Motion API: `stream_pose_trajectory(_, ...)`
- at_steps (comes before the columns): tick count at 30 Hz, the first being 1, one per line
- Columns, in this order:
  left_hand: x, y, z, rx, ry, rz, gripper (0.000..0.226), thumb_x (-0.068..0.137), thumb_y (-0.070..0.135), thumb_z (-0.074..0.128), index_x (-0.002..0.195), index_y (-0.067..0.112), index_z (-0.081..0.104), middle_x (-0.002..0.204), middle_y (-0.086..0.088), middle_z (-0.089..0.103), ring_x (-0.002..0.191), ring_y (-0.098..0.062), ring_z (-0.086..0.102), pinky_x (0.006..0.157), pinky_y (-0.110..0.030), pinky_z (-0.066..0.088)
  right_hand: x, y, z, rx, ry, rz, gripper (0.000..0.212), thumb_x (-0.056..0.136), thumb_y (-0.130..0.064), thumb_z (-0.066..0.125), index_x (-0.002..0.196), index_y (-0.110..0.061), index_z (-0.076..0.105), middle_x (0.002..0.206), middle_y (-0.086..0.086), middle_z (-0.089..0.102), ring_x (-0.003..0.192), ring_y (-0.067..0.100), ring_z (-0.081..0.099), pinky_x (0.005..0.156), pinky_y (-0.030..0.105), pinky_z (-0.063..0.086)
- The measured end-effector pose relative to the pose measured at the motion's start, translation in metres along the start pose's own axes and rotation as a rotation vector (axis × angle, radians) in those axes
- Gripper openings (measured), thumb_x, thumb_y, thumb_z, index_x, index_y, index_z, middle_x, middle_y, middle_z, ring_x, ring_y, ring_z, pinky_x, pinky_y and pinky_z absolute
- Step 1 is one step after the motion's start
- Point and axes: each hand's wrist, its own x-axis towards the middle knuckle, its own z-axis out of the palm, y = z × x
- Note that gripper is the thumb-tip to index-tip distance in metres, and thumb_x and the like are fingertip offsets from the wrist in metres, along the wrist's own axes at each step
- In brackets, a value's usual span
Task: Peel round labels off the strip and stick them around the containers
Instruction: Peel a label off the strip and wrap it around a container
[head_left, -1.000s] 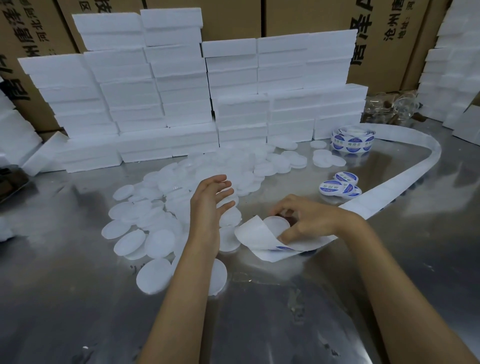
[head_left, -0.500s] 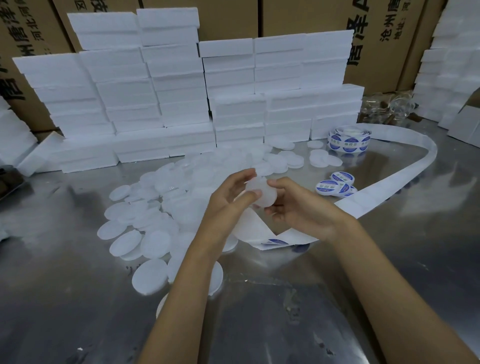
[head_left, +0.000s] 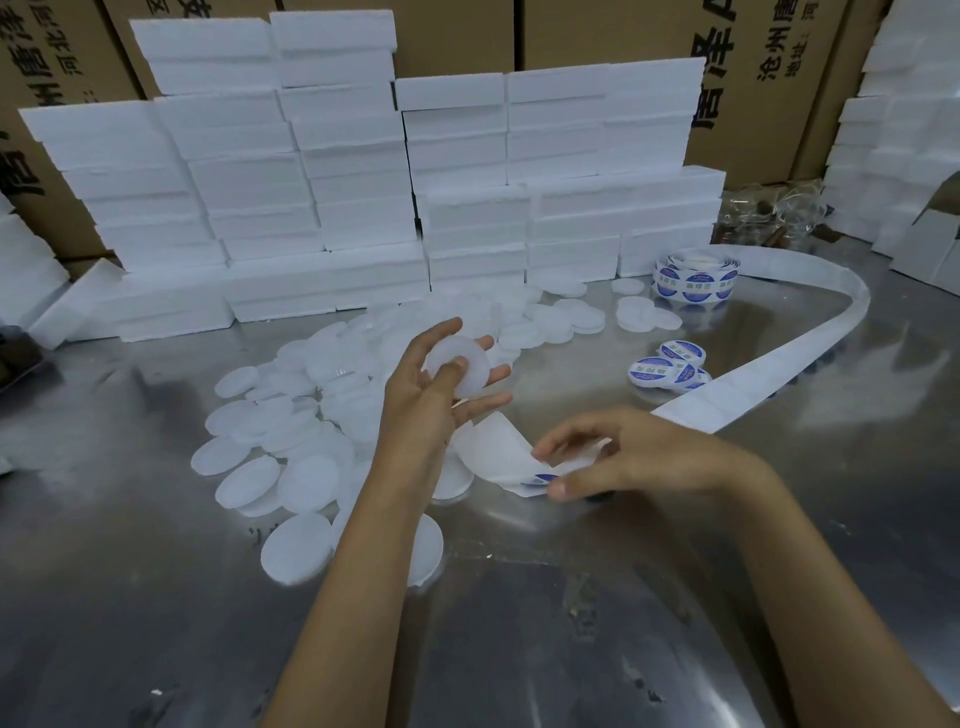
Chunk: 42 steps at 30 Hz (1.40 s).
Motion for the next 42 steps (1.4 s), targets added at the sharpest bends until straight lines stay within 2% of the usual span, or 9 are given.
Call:
stream_pose_trajectory(4,-0.002,0.003,-0.001,-0.056,-0.099,-0.039,0.041,0.097,-0.009,0.041,0.123,0.013,0.063,0.110,-0.017,0.074,0.100,-0.037,0.073,0.078,-0.039,0.061,0.009,0.003,0.010,0.014,0.126,0.026,0.006,0.083,-0.032,0.077,0.088,-0.029,0.076,0.080,-0.012,0.071,0.068,0.002,0.061,0.066,0.022,0.051)
stream_pose_trajectory(11,-0.010,-0.003,0.006,0.233,-0.147,0.007,0.042,0.088,-0.004,0.065,0.118,0.025,0.064,0.105,-0.003,0.075,0.092,-0.021,0.075,0.076,-0.027,0.060,0.012,0.003,0.006,0.332,0.215,0.058,0.009,0.082,-0.012,0.076,0.082,-0.021,0.076,0.083,0.000,0.076,0.065,0.010,0.066,0.051,0.015,0.046)
stream_pose_trajectory(15,-0.011,-0.011,0.012,0.439,-0.163,0.027,0.047,0.085,0.002,0.074,0.117,0.034,0.061,0.097,0.014,0.074,0.089,0.006,0.065,0.067,-0.009,0.050,0.011,0.003,0.008,0.475,0.187,0.008,0.019,0.078,-0.022,0.078,0.097,-0.016,0.075,0.095,0.010,0.075,0.079,0.018,0.066,0.063,0.025,0.051)
stream_pose_trajectory(20,-0.009,-0.016,0.013,0.473,-0.147,-0.006,0.042,0.089,0.009,0.073,0.115,0.038,0.059,0.095,0.023,0.071,0.092,0.005,0.066,0.065,-0.013,0.054,0.015,0.003,0.009,0.498,0.236,-0.005,0.017,0.086,-0.020,0.069,0.101,-0.017,0.076,0.105,0.016,0.073,0.104,0.039,0.066,0.096,0.047,0.049)
stream_pose_trajectory(23,-0.008,-0.016,0.012,0.425,-0.128,-0.028,0.036,0.092,0.008,0.068,0.115,0.035,0.062,0.094,0.019,0.074,0.095,-0.004,0.069,0.072,-0.021,0.059,0.014,0.001,0.009,0.499,0.304,-0.011,0.015,0.087,-0.011,0.067,0.093,-0.021,0.076,0.098,0.010,0.076,0.089,0.027,0.072,0.072,0.033,0.059)
stream_pose_trajectory(26,-0.008,-0.017,0.013,0.375,-0.108,-0.053,0.033,0.093,0.007,0.067,0.115,0.031,0.063,0.101,0.009,0.076,0.100,-0.013,0.071,0.076,-0.026,0.060,0.012,-0.004,0.012,0.529,0.402,-0.063,0.015,0.086,-0.005,0.068,0.086,-0.019,0.073,0.085,0.004,0.076,0.070,0.013,0.071,0.047,0.016,0.048)
stream_pose_trajectory(33,-0.007,-0.017,0.012,0.076,-0.012,-0.219,0.033,0.089,-0.002,0.069,0.116,0.016,0.065,0.110,-0.013,0.073,0.089,-0.023,0.075,0.064,-0.027,0.058,0.018,-0.011,0.025,0.283,0.569,-0.243,0.019,0.090,0.002,0.065,0.097,-0.016,0.062,0.091,0.007,0.066,0.080,0.013,0.061,0.074,0.022,0.053)
stream_pose_trajectory(38,-0.005,-0.017,0.011,0.065,0.020,-0.284,0.034,0.089,0.001,0.069,0.118,0.018,0.064,0.124,-0.016,0.064,0.105,-0.033,0.069,0.084,-0.036,0.061,0.019,-0.008,0.033,-0.047,0.616,-0.335,0.031,0.094,-0.004,0.058,0.102,-0.033,0.068,0.101,-0.016,0.061,0.090,-0.001,0.058,0.072,0.006,0.044)
stream_pose_trajectory(42,-0.005,-0.016,0.011,0.043,0.017,-0.303,0.034,0.090,-0.002,0.067,0.118,0.017,0.064,0.125,-0.017,0.063,0.104,-0.033,0.069,0.080,-0.033,0.062,0.020,-0.007,0.033,-0.126,0.638,-0.370,0.027,0.093,-0.005,0.061,0.100,-0.030,0.068,0.101,-0.013,0.056,0.090,-0.002,0.056,0.073,0.004,0.041)
